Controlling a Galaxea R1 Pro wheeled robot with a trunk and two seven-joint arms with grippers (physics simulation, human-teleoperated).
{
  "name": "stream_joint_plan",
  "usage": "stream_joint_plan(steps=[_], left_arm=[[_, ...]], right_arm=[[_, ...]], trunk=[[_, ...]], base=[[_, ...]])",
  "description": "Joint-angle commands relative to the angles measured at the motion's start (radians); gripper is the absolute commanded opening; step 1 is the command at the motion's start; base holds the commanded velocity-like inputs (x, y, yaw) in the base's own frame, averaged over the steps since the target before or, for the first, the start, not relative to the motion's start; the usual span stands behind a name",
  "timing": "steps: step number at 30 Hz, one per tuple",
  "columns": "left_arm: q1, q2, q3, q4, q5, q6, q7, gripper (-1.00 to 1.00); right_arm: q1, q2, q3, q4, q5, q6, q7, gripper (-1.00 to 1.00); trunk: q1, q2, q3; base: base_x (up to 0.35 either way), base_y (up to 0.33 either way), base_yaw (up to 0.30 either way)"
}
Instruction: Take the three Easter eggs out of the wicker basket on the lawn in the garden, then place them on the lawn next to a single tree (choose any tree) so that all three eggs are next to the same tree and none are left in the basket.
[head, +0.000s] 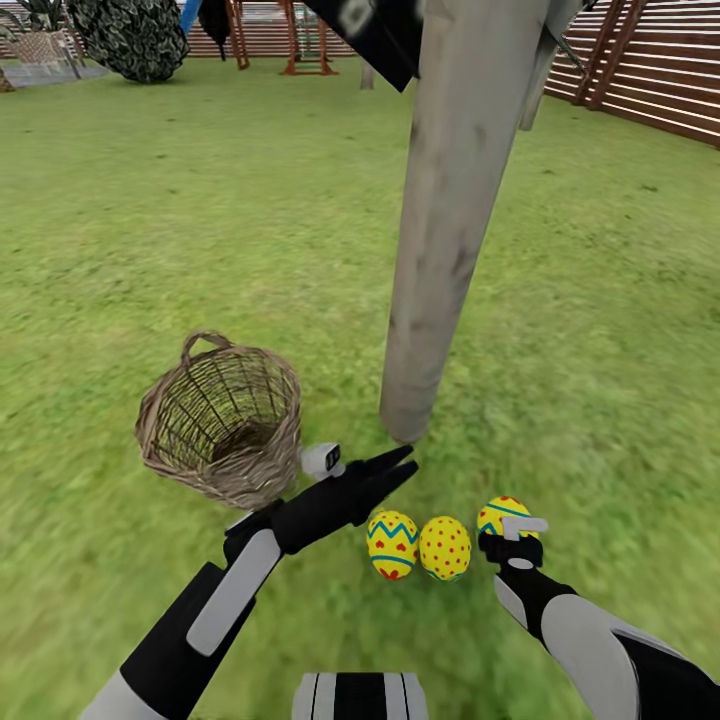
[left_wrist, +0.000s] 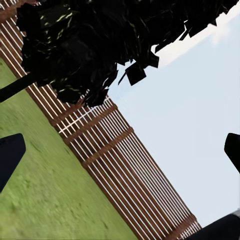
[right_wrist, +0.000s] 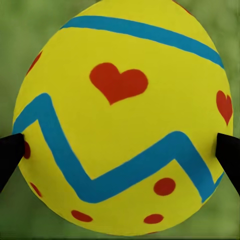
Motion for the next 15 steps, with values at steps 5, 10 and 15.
stream_joint_plan(steps=[5, 10, 15], left_arm=[[-0.001, 0.001, -0.021, 0.000, 0.010, -0.021, 0.006, 1.00], [-0.001, 0.001, -0.022, 0.000, 0.009, -0.021, 0.007, 1.00], [-0.001, 0.001, -0.022, 0.000, 0.009, -0.021, 0.008, 1.00]], right_arm=[[-0.001, 0.000, -0.008, 0.002, 0.009, -0.003, -0.004, -1.00], [-0.001, -0.001, -0.009, 0.002, 0.009, -0.003, -0.003, -1.00], [-0.001, 0.004, -0.004, 0.002, 0.010, 0.000, -0.002, -1.00]], trunk=[[0.002, -0.001, -0.020], [0.004, -0.003, -0.039], [0.007, -0.004, -0.059]], base=[[0.000, 0.000, 0.000], [0.000, 0.000, 0.000], [0.000, 0.000, 0.000]])
